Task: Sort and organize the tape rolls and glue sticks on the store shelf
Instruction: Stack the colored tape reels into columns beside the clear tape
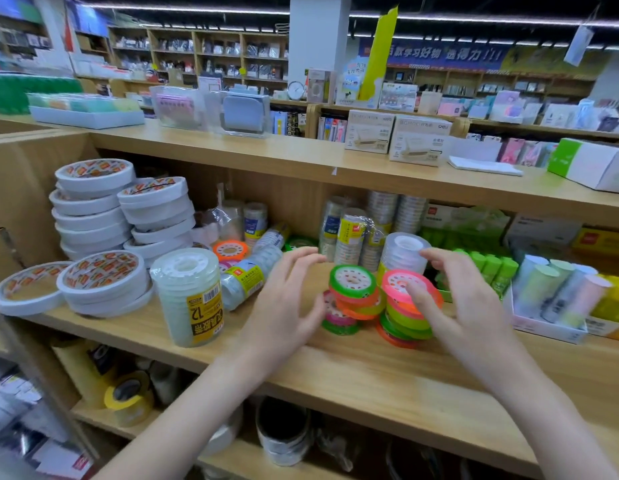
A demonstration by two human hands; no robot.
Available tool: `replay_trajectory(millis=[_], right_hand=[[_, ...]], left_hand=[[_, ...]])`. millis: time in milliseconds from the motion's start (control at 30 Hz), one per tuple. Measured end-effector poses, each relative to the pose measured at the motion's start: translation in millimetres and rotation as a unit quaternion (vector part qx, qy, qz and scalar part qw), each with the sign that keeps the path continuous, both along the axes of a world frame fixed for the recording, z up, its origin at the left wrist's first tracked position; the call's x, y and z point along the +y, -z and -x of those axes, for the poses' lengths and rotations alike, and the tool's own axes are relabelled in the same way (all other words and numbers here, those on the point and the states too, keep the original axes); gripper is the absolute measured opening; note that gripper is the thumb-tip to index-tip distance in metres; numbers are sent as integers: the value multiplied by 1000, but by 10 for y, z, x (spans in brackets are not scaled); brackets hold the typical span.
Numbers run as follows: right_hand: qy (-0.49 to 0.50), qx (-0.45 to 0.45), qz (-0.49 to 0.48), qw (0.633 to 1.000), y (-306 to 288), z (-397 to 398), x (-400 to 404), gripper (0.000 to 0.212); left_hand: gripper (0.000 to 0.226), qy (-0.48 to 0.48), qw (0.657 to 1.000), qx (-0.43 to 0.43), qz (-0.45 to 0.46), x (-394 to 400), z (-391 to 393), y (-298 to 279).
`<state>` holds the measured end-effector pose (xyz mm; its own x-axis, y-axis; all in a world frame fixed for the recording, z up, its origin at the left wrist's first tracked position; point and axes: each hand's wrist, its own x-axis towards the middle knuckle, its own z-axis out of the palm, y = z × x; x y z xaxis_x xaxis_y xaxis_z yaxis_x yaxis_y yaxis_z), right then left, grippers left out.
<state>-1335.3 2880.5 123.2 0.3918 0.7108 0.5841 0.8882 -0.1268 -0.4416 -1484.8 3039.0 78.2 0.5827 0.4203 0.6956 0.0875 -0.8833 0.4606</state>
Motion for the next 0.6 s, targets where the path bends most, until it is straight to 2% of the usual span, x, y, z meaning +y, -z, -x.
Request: replay_trajectory(millis=[100,200,267,333,467,600], right_hand=[[-75,-27,-2,997,-61,118,202,30],[-138,-38,-5,990,-37,280,481,27],[-182,-30,13,983,8,386,662,27],[-214,-34,63,974,76,490,816,30],[-243,-79,143,956,184,667,1142,50],[-249,-146,208,935,273,778,1567,72]], left_hand=[[36,-72,994,-45,-67,-34,276,-65],[32,-158,972,-77,-154,-26,557,-82],[37,-233,958,-77,-147,21,742,-66],[49,-279,954,-61,-90,115,897,-11],[71,-222,975,-2,13,298,1063,133],[69,-171,985,1,-4,466,1177,159]])
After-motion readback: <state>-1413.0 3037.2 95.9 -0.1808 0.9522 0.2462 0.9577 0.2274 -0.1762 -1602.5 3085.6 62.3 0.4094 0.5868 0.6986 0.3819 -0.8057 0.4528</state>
